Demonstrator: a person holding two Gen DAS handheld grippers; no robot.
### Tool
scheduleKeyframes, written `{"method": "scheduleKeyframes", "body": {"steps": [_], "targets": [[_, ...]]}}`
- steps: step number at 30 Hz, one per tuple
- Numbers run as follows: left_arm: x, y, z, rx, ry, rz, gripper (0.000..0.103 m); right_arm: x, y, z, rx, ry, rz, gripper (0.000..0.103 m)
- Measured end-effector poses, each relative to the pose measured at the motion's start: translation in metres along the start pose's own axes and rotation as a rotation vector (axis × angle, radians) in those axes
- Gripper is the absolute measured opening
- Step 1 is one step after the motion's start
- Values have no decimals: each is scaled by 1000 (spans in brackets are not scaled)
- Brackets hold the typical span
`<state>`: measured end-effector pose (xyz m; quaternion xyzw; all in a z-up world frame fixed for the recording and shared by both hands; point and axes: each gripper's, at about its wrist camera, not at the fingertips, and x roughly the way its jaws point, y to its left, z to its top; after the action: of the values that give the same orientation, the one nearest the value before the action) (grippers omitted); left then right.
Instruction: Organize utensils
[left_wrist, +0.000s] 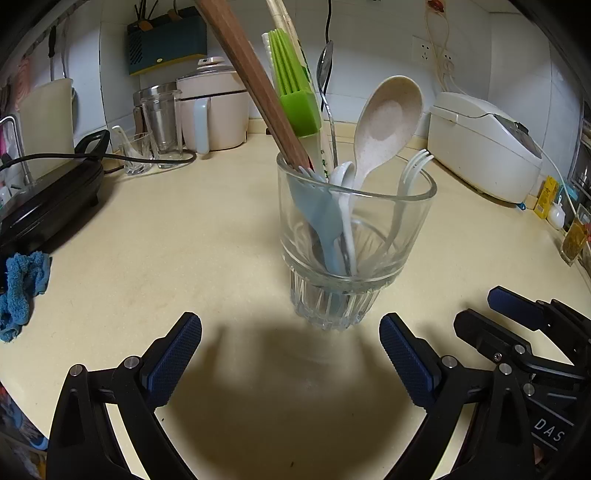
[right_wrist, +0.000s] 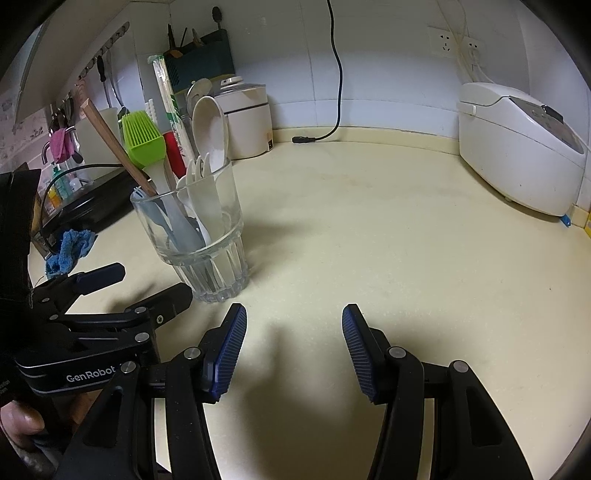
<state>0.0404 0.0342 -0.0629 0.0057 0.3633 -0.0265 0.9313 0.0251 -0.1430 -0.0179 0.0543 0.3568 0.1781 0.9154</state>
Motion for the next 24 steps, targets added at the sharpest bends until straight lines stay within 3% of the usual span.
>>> {"method": "scheduleKeyframes", "body": {"steps": [24], "targets": [[1, -1, -1, 3, 3, -8, 99, 0, 1, -1, -5, 4, -1, 55]]}}
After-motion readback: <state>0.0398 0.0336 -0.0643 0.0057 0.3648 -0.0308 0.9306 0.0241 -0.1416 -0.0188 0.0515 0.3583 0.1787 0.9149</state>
